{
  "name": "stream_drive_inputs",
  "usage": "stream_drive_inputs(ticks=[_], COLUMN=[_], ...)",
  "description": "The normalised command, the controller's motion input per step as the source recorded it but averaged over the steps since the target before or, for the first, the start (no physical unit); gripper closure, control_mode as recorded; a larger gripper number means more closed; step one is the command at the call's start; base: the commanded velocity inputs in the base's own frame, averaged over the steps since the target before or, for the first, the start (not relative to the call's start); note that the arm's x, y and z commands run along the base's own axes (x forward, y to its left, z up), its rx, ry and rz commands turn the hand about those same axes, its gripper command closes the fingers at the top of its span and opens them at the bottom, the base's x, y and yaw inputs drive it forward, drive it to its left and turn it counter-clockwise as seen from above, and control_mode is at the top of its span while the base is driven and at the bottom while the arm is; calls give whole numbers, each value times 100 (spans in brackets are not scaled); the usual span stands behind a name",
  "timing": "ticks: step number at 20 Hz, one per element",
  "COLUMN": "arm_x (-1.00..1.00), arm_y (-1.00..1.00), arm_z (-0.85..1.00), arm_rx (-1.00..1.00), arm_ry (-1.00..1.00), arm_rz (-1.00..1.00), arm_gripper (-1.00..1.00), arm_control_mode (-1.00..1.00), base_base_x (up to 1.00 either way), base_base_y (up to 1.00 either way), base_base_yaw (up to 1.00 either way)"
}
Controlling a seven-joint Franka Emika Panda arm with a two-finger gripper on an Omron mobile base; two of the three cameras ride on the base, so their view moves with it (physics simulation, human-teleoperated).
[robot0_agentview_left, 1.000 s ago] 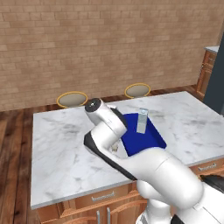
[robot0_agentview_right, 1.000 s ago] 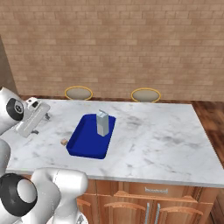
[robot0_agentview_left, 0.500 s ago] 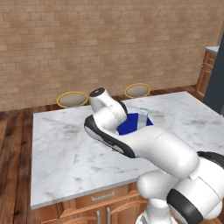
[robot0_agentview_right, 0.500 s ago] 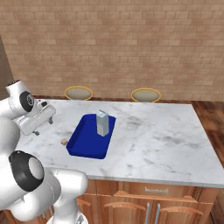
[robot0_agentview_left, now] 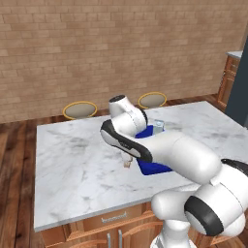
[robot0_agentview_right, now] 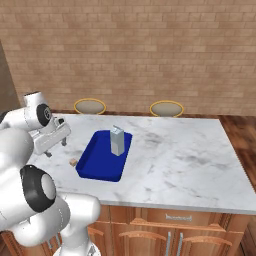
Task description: Take out the milk from the fridge and place it on the tray on the counter. Then take the sugar cube near the tray and place it in the tray.
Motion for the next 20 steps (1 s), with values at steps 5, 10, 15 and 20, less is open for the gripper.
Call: stream_drive_inputs(ticks=[5,10,15,20], arm_x=[0,0,0,0], arm_y=[-17,-4,0,0], arm_z=[-20,-29,-26,-16], arm_rx=[0,0,0,0], arm_ry=[24,11,0,-6], arm_rz=[6,5,2,0], arm_gripper=[-100,-100,-100,-100], arm_control_mode=[-100,-100,-100,-100], base_base_x=[0,0,0,0], base_base_y=[0,0,0,0], base_base_yaw=[0,0,0,0])
